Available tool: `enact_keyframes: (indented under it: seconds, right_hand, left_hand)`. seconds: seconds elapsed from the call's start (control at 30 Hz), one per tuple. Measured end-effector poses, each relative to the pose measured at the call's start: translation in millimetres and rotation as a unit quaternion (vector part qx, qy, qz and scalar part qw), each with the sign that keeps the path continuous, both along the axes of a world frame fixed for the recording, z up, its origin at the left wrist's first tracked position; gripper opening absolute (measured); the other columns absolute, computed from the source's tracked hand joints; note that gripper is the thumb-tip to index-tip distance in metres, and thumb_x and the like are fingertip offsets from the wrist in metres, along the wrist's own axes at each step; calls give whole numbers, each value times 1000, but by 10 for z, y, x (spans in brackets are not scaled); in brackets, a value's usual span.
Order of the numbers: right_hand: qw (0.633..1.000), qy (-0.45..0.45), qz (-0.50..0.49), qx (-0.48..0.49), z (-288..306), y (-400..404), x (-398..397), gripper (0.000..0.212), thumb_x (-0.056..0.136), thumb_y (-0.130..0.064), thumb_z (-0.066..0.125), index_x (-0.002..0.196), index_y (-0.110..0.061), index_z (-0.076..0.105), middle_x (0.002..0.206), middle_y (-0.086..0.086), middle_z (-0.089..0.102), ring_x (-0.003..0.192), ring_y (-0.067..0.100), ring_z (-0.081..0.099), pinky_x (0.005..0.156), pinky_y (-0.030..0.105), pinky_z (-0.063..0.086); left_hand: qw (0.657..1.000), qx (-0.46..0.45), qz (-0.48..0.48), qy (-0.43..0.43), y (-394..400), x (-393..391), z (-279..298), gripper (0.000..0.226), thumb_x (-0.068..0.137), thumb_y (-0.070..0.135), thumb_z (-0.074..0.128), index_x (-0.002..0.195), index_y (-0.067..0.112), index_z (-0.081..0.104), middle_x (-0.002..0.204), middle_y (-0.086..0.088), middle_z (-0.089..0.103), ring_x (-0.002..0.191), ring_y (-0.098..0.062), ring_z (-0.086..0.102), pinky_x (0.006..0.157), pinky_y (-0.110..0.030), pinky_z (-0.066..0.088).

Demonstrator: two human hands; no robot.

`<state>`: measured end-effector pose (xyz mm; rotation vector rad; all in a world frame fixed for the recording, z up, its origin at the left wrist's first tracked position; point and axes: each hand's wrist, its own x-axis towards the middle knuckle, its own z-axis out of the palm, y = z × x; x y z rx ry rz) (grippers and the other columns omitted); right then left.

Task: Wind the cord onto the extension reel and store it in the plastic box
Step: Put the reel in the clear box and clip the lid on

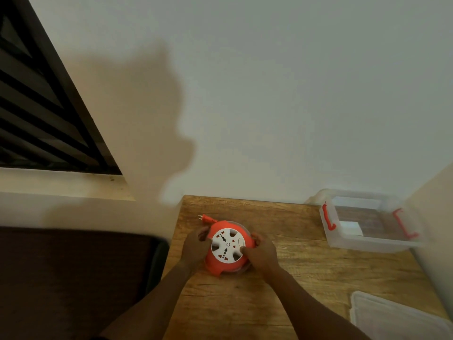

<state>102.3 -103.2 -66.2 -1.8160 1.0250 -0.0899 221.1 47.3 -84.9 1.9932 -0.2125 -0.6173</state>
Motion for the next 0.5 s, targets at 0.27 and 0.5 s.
enact_keyframes:
  seconds: [0.27, 0.5]
  right_hand:
    - [998, -24, 30, -52, 39, -86, -262, 48, 79, -27, 72, 125, -26, 58, 121, -4, 64, 95, 6, 60, 78, 21, 48]
    - [992, -61, -95, -50, 95, -427, -1201, 64, 77, -20, 77, 134, -29, 49, 119, -11, 55, 103, 8, 55, 77, 23, 47]
  left_hand:
    - [983, 65, 32, -170, -129, -152, 69, 26, 94, 1, 64, 119, 5, 72, 114, -14, 74, 94, -18, 61, 87, -40, 57]
    - [979, -83, -45, -183, -825, -514, 445, 22, 98, 10, 68, 120, 6, 72, 114, -3, 73, 112, -25, 66, 93, -32, 50]
